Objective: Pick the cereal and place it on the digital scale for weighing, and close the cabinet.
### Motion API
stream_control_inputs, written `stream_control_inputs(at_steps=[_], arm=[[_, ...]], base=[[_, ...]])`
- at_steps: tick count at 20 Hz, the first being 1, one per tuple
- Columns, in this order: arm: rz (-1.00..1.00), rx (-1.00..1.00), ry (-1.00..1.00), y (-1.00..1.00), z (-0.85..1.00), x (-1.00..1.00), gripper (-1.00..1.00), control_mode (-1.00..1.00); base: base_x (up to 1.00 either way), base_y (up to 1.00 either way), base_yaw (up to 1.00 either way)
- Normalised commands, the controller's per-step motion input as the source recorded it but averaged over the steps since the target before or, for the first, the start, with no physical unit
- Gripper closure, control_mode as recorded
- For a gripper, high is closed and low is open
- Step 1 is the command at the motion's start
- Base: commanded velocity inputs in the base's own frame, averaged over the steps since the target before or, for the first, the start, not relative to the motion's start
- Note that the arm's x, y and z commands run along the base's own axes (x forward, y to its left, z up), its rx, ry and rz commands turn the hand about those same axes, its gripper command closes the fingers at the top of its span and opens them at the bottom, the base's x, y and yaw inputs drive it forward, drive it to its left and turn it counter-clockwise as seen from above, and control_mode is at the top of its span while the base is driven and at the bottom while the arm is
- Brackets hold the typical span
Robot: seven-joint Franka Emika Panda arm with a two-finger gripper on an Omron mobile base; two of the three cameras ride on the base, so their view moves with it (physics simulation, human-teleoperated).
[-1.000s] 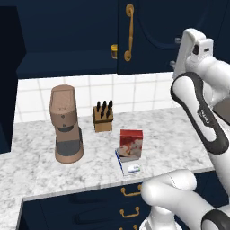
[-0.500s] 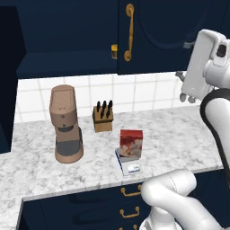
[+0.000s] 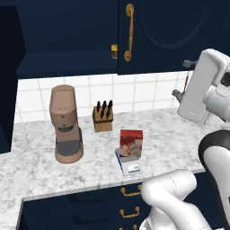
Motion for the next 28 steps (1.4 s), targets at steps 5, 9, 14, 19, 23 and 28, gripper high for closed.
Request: stream_control_inputs(at_steps=[5,9,14,19,23,28], arm=[[-0.01,0.00,-0.03,0.00,-0.04,-0.97,-1.00,-1.00],[0.00,0.00,-0.11,0.05,-0.14,-1.00,-1.00,-1.00],[-0.05,0.00,-0.15,0.80,-0.50,-0.57,-1.00,-1.00],[-0.06,0.00,-0.16,0.91,-0.32,-0.03,-1.00,-1.00],[-0.01,0.01,-0.12,0.94,-0.38,-0.01,-1.00,-1.00],[0.00,0.00,-0.17,1.00,-0.34,-0.07,-1.00,-1.00]], base=[[0.00,0.00,0.00],[0.00,0.00,0.00],[0.00,0.00,0.00],[0.00,0.00,0.00],[0.00,0.00,0.00],[0.00,0.00,0.00]])
